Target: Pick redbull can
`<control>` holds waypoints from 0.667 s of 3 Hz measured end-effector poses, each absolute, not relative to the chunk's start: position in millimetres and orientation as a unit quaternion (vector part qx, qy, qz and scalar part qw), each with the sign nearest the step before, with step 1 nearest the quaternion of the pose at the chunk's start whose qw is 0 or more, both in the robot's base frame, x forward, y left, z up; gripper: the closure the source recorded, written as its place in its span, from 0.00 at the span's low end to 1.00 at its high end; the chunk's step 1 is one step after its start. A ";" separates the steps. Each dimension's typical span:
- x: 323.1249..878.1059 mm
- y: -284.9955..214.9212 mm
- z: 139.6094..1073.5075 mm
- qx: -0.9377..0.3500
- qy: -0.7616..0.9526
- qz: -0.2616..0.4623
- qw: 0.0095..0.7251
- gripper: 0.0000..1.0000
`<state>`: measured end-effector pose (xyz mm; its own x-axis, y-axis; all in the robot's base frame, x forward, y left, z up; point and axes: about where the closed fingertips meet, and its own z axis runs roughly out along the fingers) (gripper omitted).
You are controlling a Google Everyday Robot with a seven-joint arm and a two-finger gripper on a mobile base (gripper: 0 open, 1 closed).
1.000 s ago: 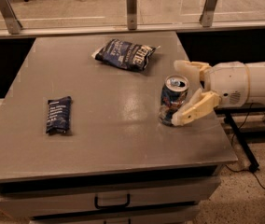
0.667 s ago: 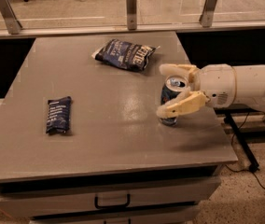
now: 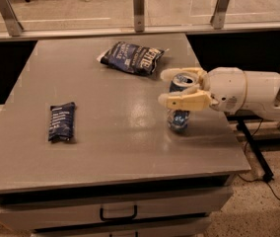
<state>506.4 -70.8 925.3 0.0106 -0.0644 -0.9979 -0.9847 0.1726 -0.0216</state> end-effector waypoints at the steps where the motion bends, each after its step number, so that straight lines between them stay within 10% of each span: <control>1: 505.3 -94.9 962.8 -0.456 0.526 0.435 0.571 0.88; 2: 497.5 -117.6 1000.1 -0.462 0.514 0.409 0.596 1.00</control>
Offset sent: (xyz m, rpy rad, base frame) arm -0.0193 -0.0793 0.1222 0.0657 -0.2248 -0.1104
